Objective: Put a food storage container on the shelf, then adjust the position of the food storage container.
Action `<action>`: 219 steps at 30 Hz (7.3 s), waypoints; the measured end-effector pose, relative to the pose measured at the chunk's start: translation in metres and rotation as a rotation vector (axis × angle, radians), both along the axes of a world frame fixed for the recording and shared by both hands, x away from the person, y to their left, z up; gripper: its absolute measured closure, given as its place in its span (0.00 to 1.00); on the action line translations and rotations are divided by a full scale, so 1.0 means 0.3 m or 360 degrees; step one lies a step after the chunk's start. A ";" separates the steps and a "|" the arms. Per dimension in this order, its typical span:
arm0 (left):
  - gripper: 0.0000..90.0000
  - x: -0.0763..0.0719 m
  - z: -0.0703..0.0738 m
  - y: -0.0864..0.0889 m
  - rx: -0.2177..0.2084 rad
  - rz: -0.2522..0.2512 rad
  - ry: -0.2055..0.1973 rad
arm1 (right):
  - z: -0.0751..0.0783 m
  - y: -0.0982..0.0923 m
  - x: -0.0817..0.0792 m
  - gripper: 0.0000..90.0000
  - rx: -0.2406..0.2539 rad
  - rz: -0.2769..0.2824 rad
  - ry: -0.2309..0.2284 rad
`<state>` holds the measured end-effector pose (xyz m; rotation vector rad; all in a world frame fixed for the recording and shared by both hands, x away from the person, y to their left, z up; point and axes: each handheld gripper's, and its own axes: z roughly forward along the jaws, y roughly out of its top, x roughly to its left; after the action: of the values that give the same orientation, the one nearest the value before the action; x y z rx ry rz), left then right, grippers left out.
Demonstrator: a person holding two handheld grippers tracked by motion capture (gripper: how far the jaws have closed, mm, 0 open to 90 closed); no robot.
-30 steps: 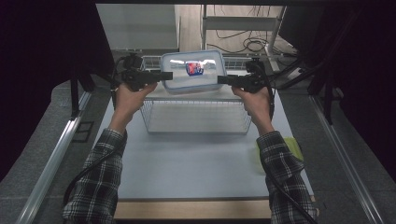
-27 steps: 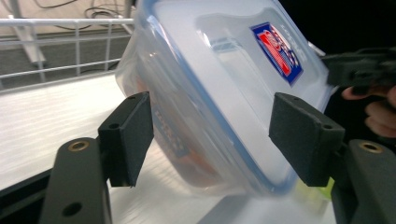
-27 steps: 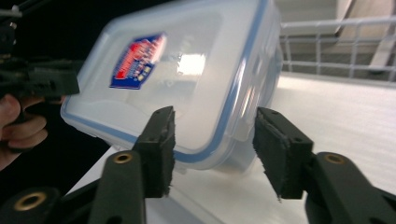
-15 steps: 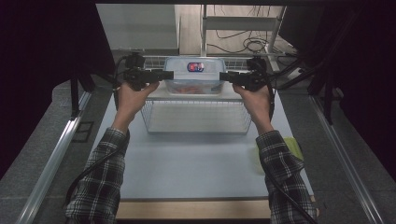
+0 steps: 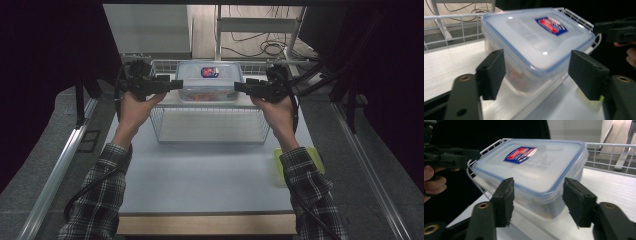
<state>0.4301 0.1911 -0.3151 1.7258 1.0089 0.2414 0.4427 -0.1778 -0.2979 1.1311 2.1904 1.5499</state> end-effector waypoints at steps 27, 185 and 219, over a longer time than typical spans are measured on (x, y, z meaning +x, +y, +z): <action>0.11 -0.307 -0.160 -0.001 0.0400 -0.0108 -0.0106 | -0.146 0.000 -0.215 0.12 -0.0254 0.0131 -0.0205; 0.05 -0.669 -0.694 -0.002 0.0569 -0.0088 -0.0109 | -0.632 -0.522 -0.335 0.99 -0.0652 -0.0498 0.0225; 0.05 -0.667 -0.698 -0.007 0.0571 -0.0102 -0.0091 | -0.646 -0.131 -0.396 0.99 -0.0586 -0.0022 0.0198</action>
<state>0.2301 0.1891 -0.5245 2.0585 0.9056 0.4498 0.3238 -0.2173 -0.4918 1.1423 2.4101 1.0327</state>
